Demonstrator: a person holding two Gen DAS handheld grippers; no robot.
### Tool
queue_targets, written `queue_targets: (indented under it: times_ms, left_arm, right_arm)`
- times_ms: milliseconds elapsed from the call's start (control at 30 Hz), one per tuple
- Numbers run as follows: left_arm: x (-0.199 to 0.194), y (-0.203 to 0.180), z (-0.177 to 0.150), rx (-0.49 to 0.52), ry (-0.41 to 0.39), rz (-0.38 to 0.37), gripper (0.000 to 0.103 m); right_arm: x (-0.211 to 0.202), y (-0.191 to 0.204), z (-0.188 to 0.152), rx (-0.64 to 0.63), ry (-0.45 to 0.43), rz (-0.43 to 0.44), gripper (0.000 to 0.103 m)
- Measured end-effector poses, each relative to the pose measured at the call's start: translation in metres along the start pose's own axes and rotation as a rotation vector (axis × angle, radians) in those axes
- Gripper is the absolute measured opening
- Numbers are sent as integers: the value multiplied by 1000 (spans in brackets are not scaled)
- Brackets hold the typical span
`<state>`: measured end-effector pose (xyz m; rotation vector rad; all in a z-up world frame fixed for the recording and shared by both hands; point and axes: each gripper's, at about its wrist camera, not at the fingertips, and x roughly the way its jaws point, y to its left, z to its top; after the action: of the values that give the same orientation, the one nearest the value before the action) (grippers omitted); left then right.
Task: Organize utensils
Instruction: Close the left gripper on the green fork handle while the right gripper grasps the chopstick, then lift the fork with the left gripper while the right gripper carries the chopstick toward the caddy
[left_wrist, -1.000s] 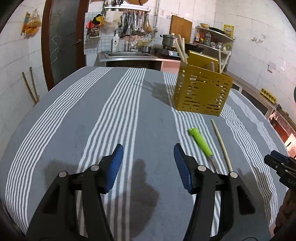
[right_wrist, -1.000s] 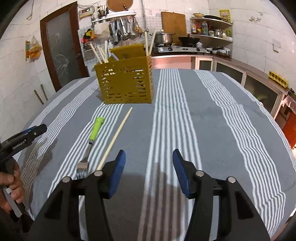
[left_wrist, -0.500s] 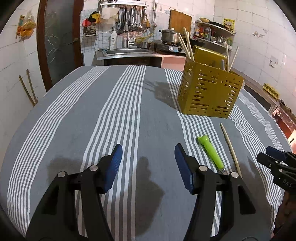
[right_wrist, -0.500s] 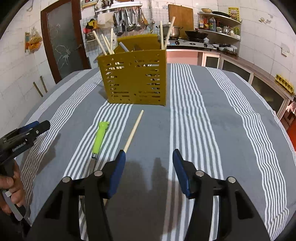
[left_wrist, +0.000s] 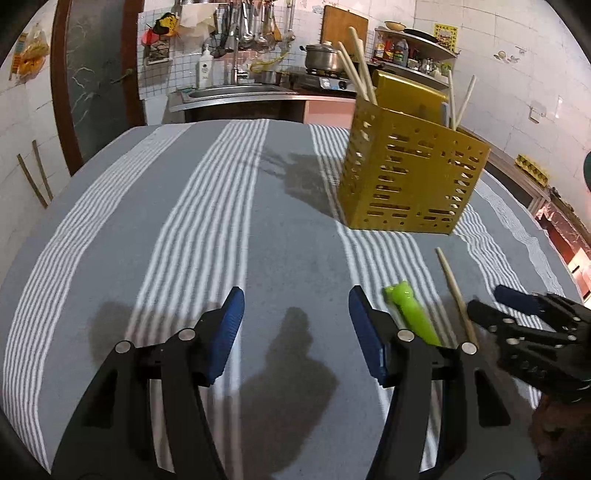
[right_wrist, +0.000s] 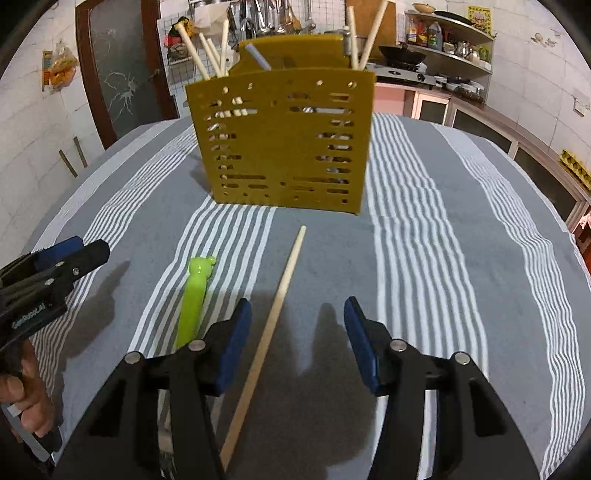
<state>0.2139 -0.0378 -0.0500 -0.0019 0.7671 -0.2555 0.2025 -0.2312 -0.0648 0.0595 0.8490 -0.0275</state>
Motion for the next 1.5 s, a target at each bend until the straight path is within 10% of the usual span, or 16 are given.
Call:
queue_targets:
  times_ms: [333,700,1033,1500]
  left_arm:
    - [13,-35,-1,42,36,-41,58]
    - [41,-75,-7,57,151,-92,57]
    - [59,-71,0,21,226,-97,22]
    - [47,-61,-3,149,275,-43,29]
  right_arm:
    - [19,-8,2,-27,66,-1,12]
    - [13,-43,-1,8,68,-5,8]
    - [9,-49,-2,-15,81,18,8]
    - [8,-67,4,-26,144,35,8]
